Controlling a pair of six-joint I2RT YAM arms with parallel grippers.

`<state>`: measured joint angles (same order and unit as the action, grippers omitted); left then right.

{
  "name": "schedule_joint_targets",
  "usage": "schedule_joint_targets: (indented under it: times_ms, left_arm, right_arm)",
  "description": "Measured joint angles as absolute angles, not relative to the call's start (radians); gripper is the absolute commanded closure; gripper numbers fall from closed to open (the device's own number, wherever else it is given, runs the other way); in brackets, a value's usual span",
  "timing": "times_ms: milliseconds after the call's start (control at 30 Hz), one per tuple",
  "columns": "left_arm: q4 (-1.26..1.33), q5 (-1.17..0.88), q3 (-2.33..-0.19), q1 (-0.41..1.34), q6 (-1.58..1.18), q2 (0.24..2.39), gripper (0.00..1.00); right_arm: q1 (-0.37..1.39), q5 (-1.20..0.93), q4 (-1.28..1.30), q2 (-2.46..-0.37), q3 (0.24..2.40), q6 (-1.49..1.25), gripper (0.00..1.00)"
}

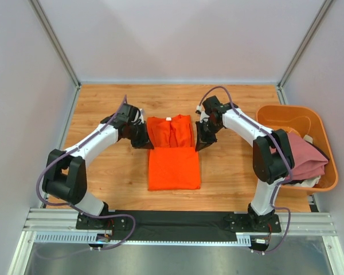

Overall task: Fold and stack the t-shirts
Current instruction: Fold the tshirt

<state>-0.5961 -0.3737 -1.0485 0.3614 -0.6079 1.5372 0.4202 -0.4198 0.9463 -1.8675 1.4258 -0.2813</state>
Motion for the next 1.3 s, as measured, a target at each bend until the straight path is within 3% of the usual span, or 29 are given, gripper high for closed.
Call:
schedule_joint_targets:
  times_ms: [167, 400, 467, 500, 567, 600, 667, 700, 767, 867, 900, 967, 1000, 1100, 1300]
  left_arm:
    - [-0.607, -0.347, -1.152, 0.361, -0.595, 1.611, 1.00]
    - [-0.611, -0.258, -1.183, 0.360, -0.561, 1.811, 0.98]
    - [-0.625, -0.215, -1.198, 0.358, -0.546, 1.845, 0.82]
    - [-0.630, -0.199, -1.208, 0.357, -0.538, 1.853, 0.62]
    - [-0.639, -0.158, -1.232, 0.353, -0.517, 1.859, 0.48]
    - [-0.649, -0.142, -1.245, 0.348, -0.513, 1.855, 0.33]
    - [-0.675, -0.116, -1.271, 0.336, -0.500, 1.836, 0.29]
    - [-0.689, -0.107, -1.279, 0.331, -0.498, 1.816, 0.28]
    - [-0.711, -0.105, -1.286, 0.326, -0.495, 1.755, 0.32]
    - [-0.684, -0.171, -1.252, 0.336, -0.516, 1.621, 0.53]
    - [-0.647, -0.218, -1.220, 0.342, -0.539, 1.564, 0.71]
    - [-0.544, -0.309, -1.149, 0.352, -0.594, 1.503, 0.84]
    - [-0.473, -0.367, -1.102, 0.355, -0.627, 1.493, 1.00]
    - [-0.353, -0.445, -1.029, 0.372, -0.691, 1.567, 1.00]
    - [-0.308, -0.439, -1.009, 0.373, -0.722, 1.808, 1.00]
  right_arm:
    - [0.419, -0.413, 0.947, -1.883, 1.448, -0.283, 1.00]
    - [0.397, -0.408, 0.920, -2.061, 1.545, -0.279, 0.96]
    - [0.386, -0.404, 0.918, -2.114, 1.597, -0.278, 0.85]
    - [0.382, -0.400, 0.917, -2.129, 1.614, -0.276, 0.71]
    - [0.377, -0.387, 0.928, -2.135, 1.631, -0.273, 0.58]
    - [0.375, -0.374, 0.942, -2.134, 1.644, -0.268, 0.51]
    - [0.372, -0.346, 0.965, -2.126, 1.664, -0.257, 0.49]
    - [0.372, -0.328, 0.977, -2.107, 1.660, -0.253, 0.43]
    - [0.373, -0.315, 0.992, -2.053, 1.633, -0.250, 0.42]
    - [0.381, -0.362, 0.962, -1.942, 1.568, -0.270, 0.47]
    - [0.386, -0.400, 0.939, -1.914, 1.549, -0.291, 0.56]
    - [0.400, -0.501, 0.860, -1.893, 1.528, -0.350, 0.73]
    - [0.407, -0.546, 0.811, -1.903, 1.520, -0.385, 0.80]
    - [0.423, -0.646, 0.682, -1.974, 1.502, -0.468, 0.94]
    - [0.414, -0.693, 0.612, -2.127, 1.491, -0.493, 0.99]
